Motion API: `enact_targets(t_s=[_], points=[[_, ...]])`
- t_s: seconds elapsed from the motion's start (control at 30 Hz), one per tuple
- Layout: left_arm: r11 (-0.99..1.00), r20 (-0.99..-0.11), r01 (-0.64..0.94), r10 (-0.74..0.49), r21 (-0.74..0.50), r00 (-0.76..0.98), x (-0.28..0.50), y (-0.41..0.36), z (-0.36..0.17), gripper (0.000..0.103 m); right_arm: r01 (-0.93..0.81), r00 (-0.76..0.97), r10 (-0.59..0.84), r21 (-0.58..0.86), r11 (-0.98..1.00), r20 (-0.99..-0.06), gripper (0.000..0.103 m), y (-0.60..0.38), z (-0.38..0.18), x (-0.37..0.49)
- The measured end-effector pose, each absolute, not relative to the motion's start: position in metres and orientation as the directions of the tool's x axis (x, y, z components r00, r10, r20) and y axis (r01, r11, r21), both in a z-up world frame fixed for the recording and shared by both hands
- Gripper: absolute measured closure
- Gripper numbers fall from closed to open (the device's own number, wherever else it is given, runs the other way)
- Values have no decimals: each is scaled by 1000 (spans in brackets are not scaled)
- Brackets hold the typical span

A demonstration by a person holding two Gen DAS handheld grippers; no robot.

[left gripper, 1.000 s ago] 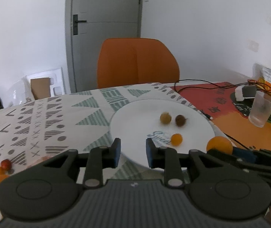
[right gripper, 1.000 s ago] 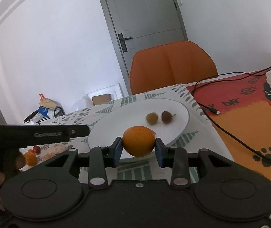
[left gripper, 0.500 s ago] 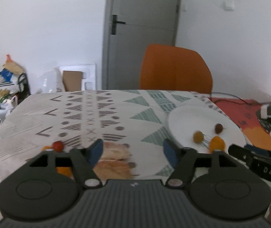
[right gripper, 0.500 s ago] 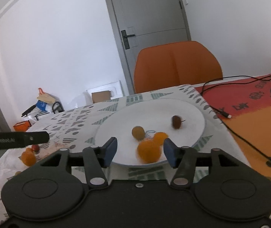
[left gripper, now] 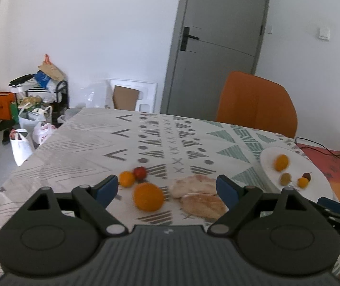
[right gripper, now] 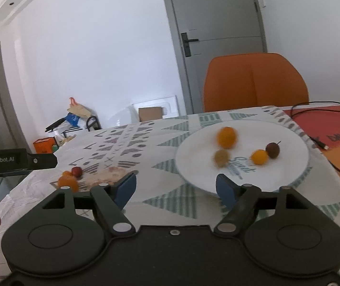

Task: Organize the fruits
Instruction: 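Move both tools back toward the fruits on the tablecloth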

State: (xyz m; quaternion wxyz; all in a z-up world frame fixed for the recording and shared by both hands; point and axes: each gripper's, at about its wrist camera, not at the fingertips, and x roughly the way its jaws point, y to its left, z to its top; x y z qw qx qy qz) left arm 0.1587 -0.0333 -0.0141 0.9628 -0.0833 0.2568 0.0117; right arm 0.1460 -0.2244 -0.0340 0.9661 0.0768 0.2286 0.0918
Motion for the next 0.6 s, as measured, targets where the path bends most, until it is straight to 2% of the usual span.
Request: enact_targets(t_s=[0.33, 0.6], points=[[977, -506, -120, 14, -177, 862, 147, -6, -22, 15, -171, 870, 229, 168, 971, -436, 6, -198, -35, 152], [969, -502, -151, 32, -197, 864, 137, -1, -33, 15, -230, 847, 269, 140, 963, -459, 2, -185, -38, 156]])
